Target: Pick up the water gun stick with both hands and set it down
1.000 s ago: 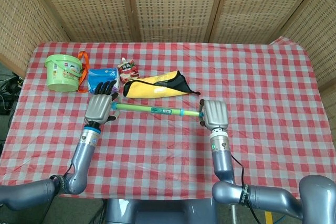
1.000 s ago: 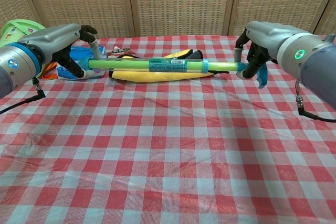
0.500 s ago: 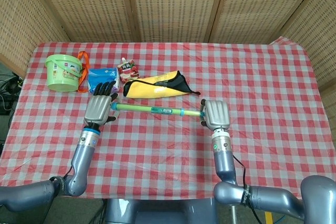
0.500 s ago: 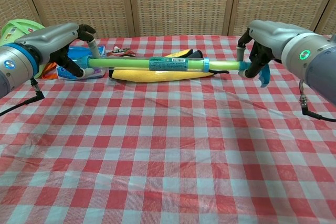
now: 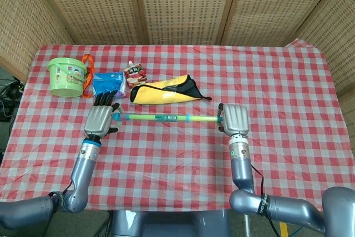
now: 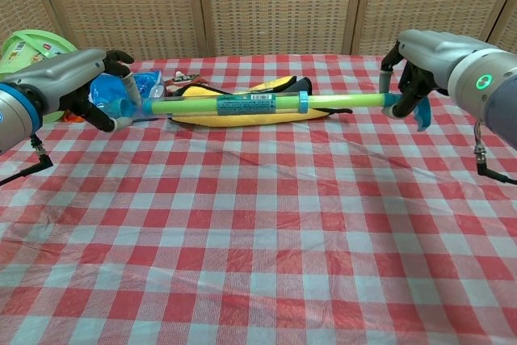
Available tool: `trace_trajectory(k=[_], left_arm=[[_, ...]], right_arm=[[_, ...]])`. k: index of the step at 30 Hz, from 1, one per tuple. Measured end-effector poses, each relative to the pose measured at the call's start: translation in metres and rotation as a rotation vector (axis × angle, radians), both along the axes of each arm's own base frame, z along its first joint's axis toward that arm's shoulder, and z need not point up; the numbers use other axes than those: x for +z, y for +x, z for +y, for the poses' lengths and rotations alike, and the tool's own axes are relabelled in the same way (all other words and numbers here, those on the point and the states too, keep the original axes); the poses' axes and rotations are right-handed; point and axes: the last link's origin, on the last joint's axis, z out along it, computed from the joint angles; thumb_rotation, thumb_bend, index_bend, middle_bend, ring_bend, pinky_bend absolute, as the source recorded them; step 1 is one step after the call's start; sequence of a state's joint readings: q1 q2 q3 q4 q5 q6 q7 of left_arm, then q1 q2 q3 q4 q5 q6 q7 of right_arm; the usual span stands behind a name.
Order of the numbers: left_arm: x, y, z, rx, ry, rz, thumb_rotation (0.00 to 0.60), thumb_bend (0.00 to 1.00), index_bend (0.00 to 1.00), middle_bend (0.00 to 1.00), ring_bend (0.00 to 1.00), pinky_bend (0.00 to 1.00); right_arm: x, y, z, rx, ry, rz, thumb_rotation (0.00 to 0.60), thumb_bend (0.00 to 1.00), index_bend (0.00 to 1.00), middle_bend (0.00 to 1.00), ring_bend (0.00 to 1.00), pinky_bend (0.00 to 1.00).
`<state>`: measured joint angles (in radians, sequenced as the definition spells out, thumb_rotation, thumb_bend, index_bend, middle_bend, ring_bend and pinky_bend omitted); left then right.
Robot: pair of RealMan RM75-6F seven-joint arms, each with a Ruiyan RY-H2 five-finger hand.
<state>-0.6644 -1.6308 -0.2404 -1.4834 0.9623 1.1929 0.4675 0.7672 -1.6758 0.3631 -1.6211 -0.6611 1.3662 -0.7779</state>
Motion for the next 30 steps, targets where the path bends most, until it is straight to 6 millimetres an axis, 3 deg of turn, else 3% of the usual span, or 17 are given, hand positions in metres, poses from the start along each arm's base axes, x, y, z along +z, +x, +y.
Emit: trace_trajectory(k=[16,30], left_arm=[[0.010,-0.030,-0.018,0.042,0.014,0.007,0.600,0.44,0.51,0.00,0.00,0.00],[0.013,-0.053,-0.021,0.068,0.014,0.029,0.600,0.45,0.52,0.00,0.00,0.00]], right_arm=[[0.020,-0.015,-0.011,-0.023,-0.061,0.009,0.600,0.59,0.81,1.00,1.00,0.88],[0.030,-0.027,-0.020,-0.054,-0.092,0.024,0.600,0.59,0.81,1.00,1.00,0.88]])
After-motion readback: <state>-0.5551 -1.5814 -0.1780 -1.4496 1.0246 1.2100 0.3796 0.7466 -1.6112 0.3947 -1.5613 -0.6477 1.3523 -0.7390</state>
